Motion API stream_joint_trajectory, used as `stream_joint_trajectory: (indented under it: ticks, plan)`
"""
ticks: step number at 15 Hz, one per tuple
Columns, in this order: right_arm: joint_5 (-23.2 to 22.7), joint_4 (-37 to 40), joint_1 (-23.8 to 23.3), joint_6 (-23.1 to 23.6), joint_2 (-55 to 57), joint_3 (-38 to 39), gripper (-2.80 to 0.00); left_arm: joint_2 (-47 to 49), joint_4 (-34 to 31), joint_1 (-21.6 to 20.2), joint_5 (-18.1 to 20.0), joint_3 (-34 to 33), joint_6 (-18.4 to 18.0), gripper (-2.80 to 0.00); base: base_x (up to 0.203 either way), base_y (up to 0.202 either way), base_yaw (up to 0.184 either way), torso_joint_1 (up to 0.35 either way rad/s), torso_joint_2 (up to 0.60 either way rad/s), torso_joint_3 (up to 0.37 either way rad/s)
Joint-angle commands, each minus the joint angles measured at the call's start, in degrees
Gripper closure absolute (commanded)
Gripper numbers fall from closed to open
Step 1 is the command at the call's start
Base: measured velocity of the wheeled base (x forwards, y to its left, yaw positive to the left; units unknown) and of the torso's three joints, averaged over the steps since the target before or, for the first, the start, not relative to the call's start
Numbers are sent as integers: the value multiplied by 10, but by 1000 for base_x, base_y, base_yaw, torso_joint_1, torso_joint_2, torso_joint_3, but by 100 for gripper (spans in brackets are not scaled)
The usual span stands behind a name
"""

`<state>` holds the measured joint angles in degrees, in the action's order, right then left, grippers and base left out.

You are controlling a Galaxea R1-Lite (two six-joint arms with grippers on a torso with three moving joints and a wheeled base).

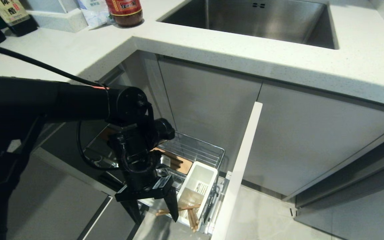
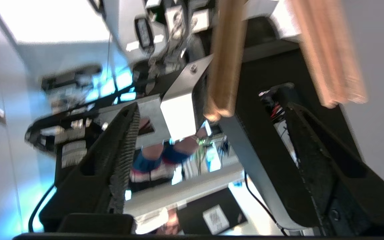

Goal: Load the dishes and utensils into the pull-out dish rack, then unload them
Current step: Take the chopsticks out of the cupboard

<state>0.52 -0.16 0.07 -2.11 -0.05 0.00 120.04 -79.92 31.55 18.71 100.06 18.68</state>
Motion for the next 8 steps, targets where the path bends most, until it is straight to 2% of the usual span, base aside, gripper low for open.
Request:
stream_joint_trajectory:
  ticks: [1, 4, 8]
  plan:
    - [0, 0, 0, 0, 0, 0, 0, 28, -11, 0, 0, 4, -2, -280, 0, 0, 0, 0, 0, 0]
    - [0, 0, 0, -1, 0, 0, 0, 45, -48, -1, -1, 12, -37, -280, 0, 0, 0, 0, 0, 0]
    - [0, 0, 0, 0, 0, 0, 0, 74, -53, -1, 2, 30, -35, -280, 0, 0, 0, 0, 0, 0]
